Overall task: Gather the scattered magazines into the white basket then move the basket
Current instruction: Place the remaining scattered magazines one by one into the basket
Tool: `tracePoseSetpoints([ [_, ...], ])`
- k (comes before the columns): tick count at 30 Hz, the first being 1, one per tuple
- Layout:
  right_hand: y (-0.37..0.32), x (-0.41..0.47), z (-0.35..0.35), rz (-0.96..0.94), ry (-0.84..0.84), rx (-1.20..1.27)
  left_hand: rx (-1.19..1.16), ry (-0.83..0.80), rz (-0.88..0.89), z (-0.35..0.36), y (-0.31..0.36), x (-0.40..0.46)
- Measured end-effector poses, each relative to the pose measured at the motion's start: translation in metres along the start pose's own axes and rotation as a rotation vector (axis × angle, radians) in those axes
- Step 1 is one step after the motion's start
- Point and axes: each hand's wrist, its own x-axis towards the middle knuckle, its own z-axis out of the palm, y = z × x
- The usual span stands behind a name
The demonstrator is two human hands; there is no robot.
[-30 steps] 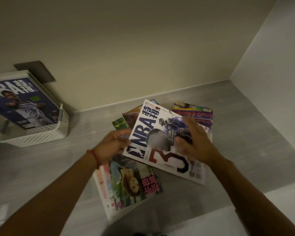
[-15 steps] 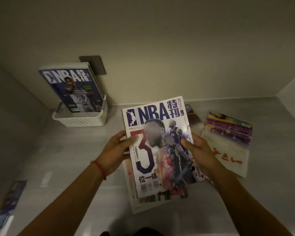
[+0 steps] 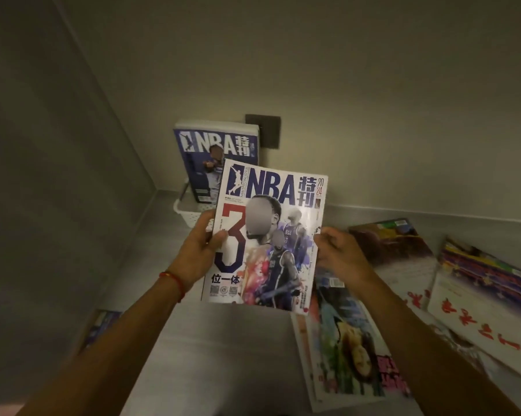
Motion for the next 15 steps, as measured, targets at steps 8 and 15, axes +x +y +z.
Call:
tracePoseSetpoints([
  [8, -0.106, 0.084, 0.062, -0.26, 0.232, -0.344, 0.158, 0.318, 0.161, -0.099, 0.02, 0.097],
  [15, -0.115, 0.139, 0.099, -0.149, 0.347, -0.242, 0.217, 0.378, 0.133, -0.127, 0.019, 0.16],
])
